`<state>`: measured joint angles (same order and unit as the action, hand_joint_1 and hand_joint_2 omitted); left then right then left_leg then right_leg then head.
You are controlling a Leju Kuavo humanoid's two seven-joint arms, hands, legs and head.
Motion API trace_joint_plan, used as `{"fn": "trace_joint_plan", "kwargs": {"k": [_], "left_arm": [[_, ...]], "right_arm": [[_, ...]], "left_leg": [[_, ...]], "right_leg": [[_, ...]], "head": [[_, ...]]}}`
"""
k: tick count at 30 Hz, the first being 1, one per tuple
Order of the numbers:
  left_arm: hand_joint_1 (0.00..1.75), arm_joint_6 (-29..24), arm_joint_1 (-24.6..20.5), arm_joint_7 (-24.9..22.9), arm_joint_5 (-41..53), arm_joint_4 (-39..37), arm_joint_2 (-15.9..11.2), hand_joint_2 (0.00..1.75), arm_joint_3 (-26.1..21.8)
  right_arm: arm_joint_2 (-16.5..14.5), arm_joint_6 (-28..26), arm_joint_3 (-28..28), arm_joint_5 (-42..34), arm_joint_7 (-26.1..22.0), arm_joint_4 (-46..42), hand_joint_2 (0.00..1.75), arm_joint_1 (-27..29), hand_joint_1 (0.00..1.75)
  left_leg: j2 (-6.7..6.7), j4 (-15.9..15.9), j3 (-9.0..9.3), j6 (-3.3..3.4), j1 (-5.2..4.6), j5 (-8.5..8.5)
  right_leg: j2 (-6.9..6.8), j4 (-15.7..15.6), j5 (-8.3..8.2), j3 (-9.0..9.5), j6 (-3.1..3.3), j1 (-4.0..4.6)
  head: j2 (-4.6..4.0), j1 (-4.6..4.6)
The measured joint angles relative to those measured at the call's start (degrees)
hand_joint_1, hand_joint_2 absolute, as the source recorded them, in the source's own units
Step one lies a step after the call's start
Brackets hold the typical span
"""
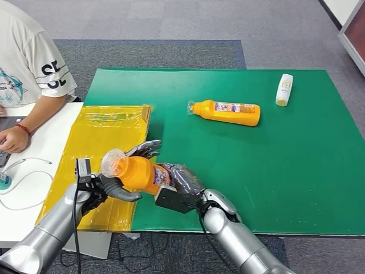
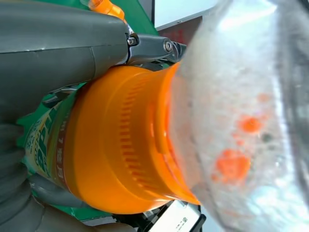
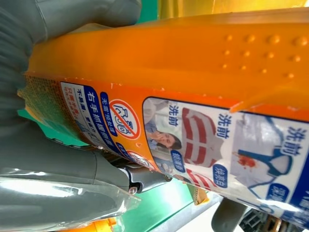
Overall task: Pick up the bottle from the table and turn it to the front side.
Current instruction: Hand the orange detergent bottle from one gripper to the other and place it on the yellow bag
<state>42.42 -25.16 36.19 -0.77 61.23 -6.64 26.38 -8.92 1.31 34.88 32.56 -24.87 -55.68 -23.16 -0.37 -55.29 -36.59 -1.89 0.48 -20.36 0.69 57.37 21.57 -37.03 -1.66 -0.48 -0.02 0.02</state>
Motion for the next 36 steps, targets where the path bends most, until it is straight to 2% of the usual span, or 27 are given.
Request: {"fn": "trace_joint_plan", "kwargs": {"k": [10,11,14,15,20,36], "left_arm": [[0.0,-0.08,-0.01,0.0,-0.01,-0.1,-0.2,1.75,0.08],[0.06,-0.08,-0.01,0.0,-0.03,-0.11,-0.23,1.75,0.09],[1.37,0.17,-0.01,0.0,-0.15,-0.17,-0.3,1.75,0.11],[1.75,0.32,-0.01,0.0,-0.19,-0.2,-0.33,1.75,0.13],[1.75,0.77,0.01,0.0,-0.56,-0.25,-0.63,1.75,0.24],[1.75,1.27,-0.38,0.0,-1.17,0.48,-0.92,1.75,0.29]], "right_arm": [[-0.21,0.01,0.04,-0.16,-0.08,1.44,1.75,-0.17,1.75],[-0.24,-0.02,0.05,-0.14,-0.08,1.51,1.75,-0.19,1.75],[-0.3,-0.6,0.28,0.2,-0.03,1.6,1.75,-0.25,1.75],[-0.31,-1.07,0.44,0.39,-0.01,1.6,1.75,-0.27,1.75],[-0.28,-3.47,0.93,1.04,0.09,1.06,1.75,-0.04,1.75],[0.71,-4.36,0.98,1.33,1.39,-6.34,1.75,3.69,1.75]], "left_leg": [[0.0,0.0,0.0,0.0,0.0,0.0],[0.0,0.0,0.0,0.0,0.0,0.0],[0.0,0.0,0.0,0.0,0.0,0.0],[0.0,0.0,0.0,0.0,0.0,0.0],[0.0,0.0,0.0,0.0,0.0,0.0],[-0.01,0.0,-0.02,0.0,0.0,0.0]], "right_leg": [[0.0,0.0,0.0,0.0,0.0,0.0],[0.0,0.0,0.0,0.0,0.0,0.0],[0.0,0.0,0.0,0.0,0.0,0.0],[0.0,0.0,0.0,0.0,0.0,0.0],[0.0,0.0,0.0,0.0,0.0,0.0],[-0.01,0.0,0.0,0.01,0.0,0.0]], "head": [[0.0,-0.01],[0.0,-0.01],[0.0,-0.01],[0.0,-0.01],[0.0,-0.02],[0.0,-0.02]]}}
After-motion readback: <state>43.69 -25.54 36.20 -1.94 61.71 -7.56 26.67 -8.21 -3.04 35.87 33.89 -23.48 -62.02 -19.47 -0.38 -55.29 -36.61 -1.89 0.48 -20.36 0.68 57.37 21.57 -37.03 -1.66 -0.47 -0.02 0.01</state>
